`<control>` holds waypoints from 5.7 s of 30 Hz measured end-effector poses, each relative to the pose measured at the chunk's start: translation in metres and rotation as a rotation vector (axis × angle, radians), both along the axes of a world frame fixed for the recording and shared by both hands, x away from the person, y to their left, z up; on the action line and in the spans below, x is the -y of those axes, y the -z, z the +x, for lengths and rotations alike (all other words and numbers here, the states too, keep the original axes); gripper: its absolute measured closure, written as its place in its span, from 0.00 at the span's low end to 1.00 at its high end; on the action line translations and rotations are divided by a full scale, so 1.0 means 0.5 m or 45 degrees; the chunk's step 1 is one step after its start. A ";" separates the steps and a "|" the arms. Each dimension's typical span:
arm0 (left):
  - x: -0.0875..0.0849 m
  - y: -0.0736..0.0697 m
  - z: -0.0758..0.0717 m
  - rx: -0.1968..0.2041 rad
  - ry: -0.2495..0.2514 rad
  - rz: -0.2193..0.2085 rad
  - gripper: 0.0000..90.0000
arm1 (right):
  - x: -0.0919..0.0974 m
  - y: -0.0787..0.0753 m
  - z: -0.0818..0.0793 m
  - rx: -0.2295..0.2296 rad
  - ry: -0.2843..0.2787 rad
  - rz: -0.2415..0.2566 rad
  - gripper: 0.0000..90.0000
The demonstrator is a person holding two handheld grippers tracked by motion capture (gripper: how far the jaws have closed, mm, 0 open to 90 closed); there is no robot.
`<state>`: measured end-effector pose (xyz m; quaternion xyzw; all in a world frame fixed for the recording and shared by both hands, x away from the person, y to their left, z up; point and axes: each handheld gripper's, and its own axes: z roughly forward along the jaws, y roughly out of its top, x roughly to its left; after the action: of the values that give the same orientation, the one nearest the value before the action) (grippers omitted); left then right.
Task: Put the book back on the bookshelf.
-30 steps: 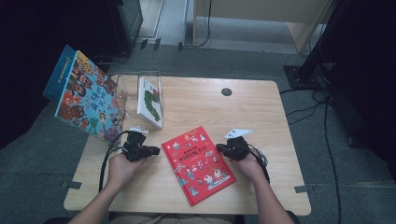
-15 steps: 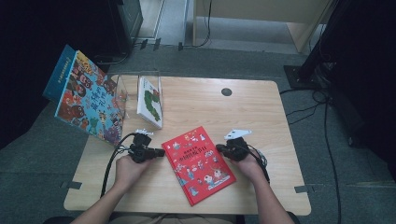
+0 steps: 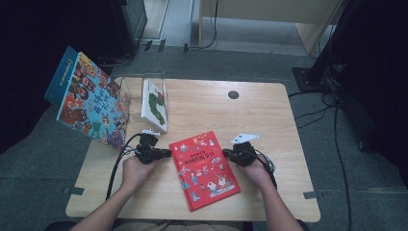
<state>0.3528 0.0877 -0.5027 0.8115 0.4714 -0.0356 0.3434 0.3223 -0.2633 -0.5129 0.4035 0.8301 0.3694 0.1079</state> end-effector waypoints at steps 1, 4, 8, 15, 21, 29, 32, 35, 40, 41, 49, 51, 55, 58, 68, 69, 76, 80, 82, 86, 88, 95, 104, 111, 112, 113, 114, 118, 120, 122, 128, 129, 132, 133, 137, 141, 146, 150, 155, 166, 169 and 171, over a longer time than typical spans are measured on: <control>0.001 0.001 0.002 0.002 -0.006 -0.005 0.94 | 0.000 0.000 -0.001 0.000 0.002 -0.001 1.00; 0.004 0.001 0.006 0.012 -0.012 -0.003 0.94 | -0.002 0.000 -0.003 0.006 0.008 -0.003 1.00; 0.008 0.001 0.012 0.028 -0.015 0.005 0.94 | -0.003 0.000 -0.008 0.013 0.013 -0.009 1.00; 0.014 0.004 0.012 0.089 -0.024 0.018 0.94 | -0.003 0.001 -0.019 0.021 0.022 -0.012 1.00; 0.016 0.009 0.004 0.166 -0.008 0.028 0.94 | -0.003 0.002 -0.024 0.032 0.031 -0.010 1.00; 0.015 0.012 0.001 0.184 -0.024 0.015 0.93 | -0.005 0.007 -0.026 0.039 0.084 0.027 1.00; 0.014 0.013 0.000 0.193 -0.054 -0.005 0.87 | -0.009 0.008 -0.025 0.041 0.141 0.040 1.00; 0.017 0.010 0.000 0.205 -0.052 0.017 0.82 | -0.010 0.009 -0.025 0.035 0.166 0.055 1.00; 0.022 0.000 0.010 0.139 -0.009 0.056 0.89 | -0.009 0.006 -0.023 0.041 0.138 0.026 0.98; 0.020 -0.003 0.010 0.137 -0.013 0.058 0.89 | -0.007 0.005 -0.024 0.029 0.139 0.035 0.98; 0.012 -0.021 -0.021 0.069 -0.008 0.011 0.90 | -0.004 -0.012 -0.042 0.044 0.104 0.065 0.88; 0.012 -0.018 -0.029 0.064 -0.007 0.016 0.89 | -0.005 -0.012 -0.045 0.042 0.095 0.065 0.83; 0.012 -0.015 -0.040 0.033 -0.025 -0.005 0.87 | -0.008 -0.010 -0.053 0.014 0.099 0.072 0.75; 0.019 -0.013 -0.045 0.017 -0.020 -0.008 0.81 | -0.009 -0.006 -0.056 -0.007 0.103 0.101 0.65; 0.045 -0.007 -0.054 0.028 0.024 0.022 0.76 | -0.012 -0.006 -0.067 -0.034 0.117 0.128 0.76; 0.046 -0.007 -0.054 0.033 0.023 0.023 0.76 | -0.013 -0.006 -0.068 -0.021 0.117 0.119 0.77; 0.052 -0.007 -0.051 0.066 -0.012 0.019 0.80 | -0.021 -0.005 -0.076 0.067 0.154 0.070 0.87; 0.056 -0.007 -0.042 0.063 -0.029 0.016 0.81 | -0.020 -0.006 -0.073 0.069 0.186 0.068 0.92; 0.057 -0.007 -0.034 0.056 -0.032 0.009 0.82 | -0.021 -0.006 -0.072 0.086 0.194 0.050 0.98; 0.069 -0.005 -0.026 0.046 -0.008 -0.009 0.82 | -0.065 0.002 -0.072 0.103 0.073 0.119 0.97; 0.063 -0.004 -0.021 0.026 -0.005 -0.005 0.75 | -0.100 0.002 -0.078 0.116 0.070 0.117 0.99; 0.050 -0.012 -0.026 0.045 -0.009 -0.029 0.92 | -0.059 -0.002 -0.074 0.157 0.210 0.086 1.00; 0.052 -0.005 -0.042 0.016 -0.001 -0.007 0.91 | -0.019 -0.005 -0.085 0.121 0.343 0.013 1.00; 0.052 -0.001 -0.046 0.007 -0.017 -0.030 0.96 | -0.019 0.003 -0.089 0.032 0.381 -0.007 1.00; 0.054 -0.002 -0.047 0.024 -0.019 -0.017 0.99 | -0.017 0.004 -0.088 0.014 0.401 0.020 1.00; 0.055 -0.002 -0.047 0.037 -0.030 -0.011 1.00 | -0.017 0.005 -0.087 0.013 0.405 0.033 1.00; 0.054 -0.001 -0.046 0.035 -0.038 -0.016 1.00 | -0.019 0.005 -0.086 0.012 0.419 0.043 1.00; 0.045 0.002 -0.033 0.010 -0.074 -0.052 1.00 | -0.025 0.008 -0.081 0.023 0.432 0.055 1.00; 0.042 0.004 -0.025 -0.004 -0.089 -0.073 1.00 | -0.026 0.010 -0.076 0.038 0.419 0.052 1.00; 0.044 0.002 -0.016 0.000 -0.086 -0.057 1.00 | -0.026 0.010 -0.068 0.044 0.414 0.053 1.00; 0.051 0.000 0.011 0.014 -0.077 -0.035 1.00 | -0.022 0.010 -0.040 0.049 0.403 0.049 1.00; 0.052 -0.001 0.017 0.014 -0.074 -0.030 1.00 | -0.022 0.010 -0.035 0.050 0.401 0.049 1.00; 0.053 -0.001 0.031 0.028 -0.072 -0.024 1.00 | -0.020 0.011 -0.016 0.059 0.393 0.044 1.00; 0.053 -0.001 0.033 0.028 -0.068 -0.024 1.00 | -0.020 0.011 -0.012 0.061 0.387 0.041 1.00; 0.040 0.000 0.045 -0.008 -0.061 -0.036 0.86 | -0.013 0.011 -0.004 0.059 0.343 0.049 1.00; 0.026 -0.014 0.047 -0.025 -0.065 -0.056 0.74 | -0.001 0.004 -0.004 0.028 0.330 0.063 0.87; 0.030 -0.023 0.032 -0.027 0.023 -0.050 0.64 | 0.009 -0.022 -0.002 -0.004 0.288 0.126 0.63; 0.030 -0.021 0.015 -0.009 0.036 -0.044 0.59 | 0.007 -0.030 -0.006 -0.041 0.276 0.173 0.52; 0.032 -0.012 0.003 -0.010 0.048 -0.023 0.56 | 0.002 -0.028 -0.020 -0.050 0.241 0.145 0.55; 0.035 -0.005 -0.011 0.026 0.069 -0.014 0.65 | -0.001 -0.016 -0.009 -0.164 0.177 0.159 0.61; 0.037 -0.004 -0.013 0.013 0.061 -0.030 0.65 | -0.004 -0.018 -0.006 -0.172 0.175 0.151 0.59; 0.038 -0.004 -0.015 0.003 0.067 -0.032 0.64 | -0.005 -0.021 -0.004 -0.171 0.186 0.151 0.59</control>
<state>0.3454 0.0687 -0.5005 0.8192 0.4491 -0.0495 0.3531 0.3201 -0.2609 -0.5026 0.4924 0.7806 0.3810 0.0546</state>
